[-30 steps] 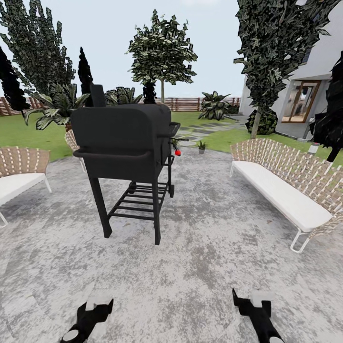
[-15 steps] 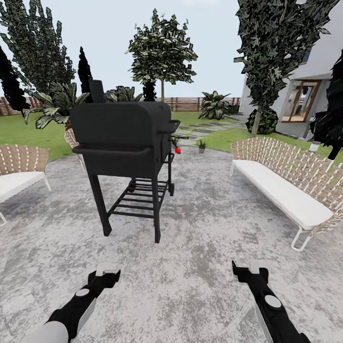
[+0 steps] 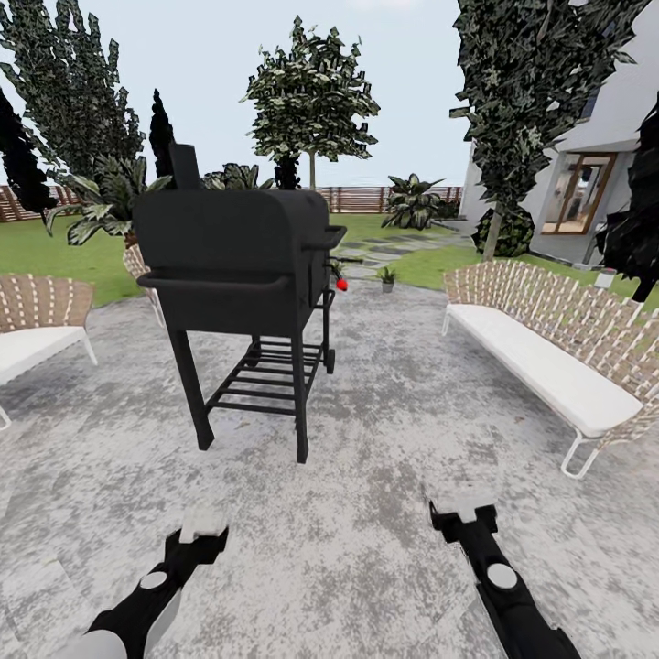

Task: Pick up the pesticide atomizer in the garden and spray insectifuge to fully cover both potted plants in the garden.

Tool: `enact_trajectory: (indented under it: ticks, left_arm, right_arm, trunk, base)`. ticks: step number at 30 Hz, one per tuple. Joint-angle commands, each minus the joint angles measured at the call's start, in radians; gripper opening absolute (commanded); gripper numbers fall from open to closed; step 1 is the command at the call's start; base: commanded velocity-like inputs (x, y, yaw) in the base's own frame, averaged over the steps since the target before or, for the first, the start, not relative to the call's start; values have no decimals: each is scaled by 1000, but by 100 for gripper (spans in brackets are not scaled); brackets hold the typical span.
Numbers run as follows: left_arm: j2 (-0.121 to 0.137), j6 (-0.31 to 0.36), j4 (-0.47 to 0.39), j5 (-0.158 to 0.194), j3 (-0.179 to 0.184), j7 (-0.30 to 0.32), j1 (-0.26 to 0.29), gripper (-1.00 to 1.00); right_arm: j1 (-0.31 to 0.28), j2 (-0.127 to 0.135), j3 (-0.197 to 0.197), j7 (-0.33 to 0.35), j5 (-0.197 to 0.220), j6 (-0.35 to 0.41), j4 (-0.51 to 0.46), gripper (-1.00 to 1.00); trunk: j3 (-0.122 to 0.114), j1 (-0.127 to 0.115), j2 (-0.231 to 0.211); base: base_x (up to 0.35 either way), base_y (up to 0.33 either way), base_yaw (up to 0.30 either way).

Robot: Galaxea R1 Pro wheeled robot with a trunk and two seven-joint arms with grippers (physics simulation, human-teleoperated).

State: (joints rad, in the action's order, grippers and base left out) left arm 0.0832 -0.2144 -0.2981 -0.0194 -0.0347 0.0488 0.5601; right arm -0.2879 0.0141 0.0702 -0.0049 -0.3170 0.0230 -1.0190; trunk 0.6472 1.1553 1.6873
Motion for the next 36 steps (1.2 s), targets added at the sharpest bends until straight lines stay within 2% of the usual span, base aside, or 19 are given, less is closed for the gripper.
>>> enact_trajectory:
  ticks: [1, 2, 3, 5, 7, 11, 18, 36]
  left_arm:
    - [0, -3, 0, -2, -4, 5, -2, 100]
    - [-1, -3, -2, -1, -5, 5, -3, 100]
    - [-2, -3, -3, -1, -5, 5, -5, 100]
    - [-3, -3, 0, -2, -5, 5, -6, 100]
    - [0, -3, 2, -2, -5, 5, -7, 100]
    - [2, -3, 1, -2, -5, 5, -7, 100]
    - [4, -3, -2, -2, -5, 5, -7, 100]
    - [4, -3, 1, -1, -5, 5, -8, 100]
  right_arm:
    - [0, 2, 42, 1, -6, 2, 14, 100]
    - [0, 3, 91, 2, -2, 2, 23, 100]
    - [0, 3, 162, 4, 2, 2, 32, 100]
    - [0, 2, 241, 7, 6, 2, 40, 100]
    - [0, -1, 276, 9, 7, 0, 42, 100]
    - [0, 0, 281, 12, 4, -4, 68, 100]
    - [0, -3, 280, 10, 4, -5, 95, 100]
    - [0, -3, 283, 8, 6, -5, 95, 100]
  trunk:
    - [4, 4, 8]
    - [7, 8, 15]
    - [10, 11, 22]
    - [17, 19, 36]
    - [23, 27, 50]
    - [35, 42, 78]
    - [35, 42, 78]
    - [35, 42, 78]
  base:
    - [0, 0, 0]
    - [0, 0, 0]
    - [0, 0, 0]
    - [0, 0, 0]
    - [0, 0, 0]
    - [0, 0, 0]
    - [-21, 0, 0]
    - [-314, 28, 0]
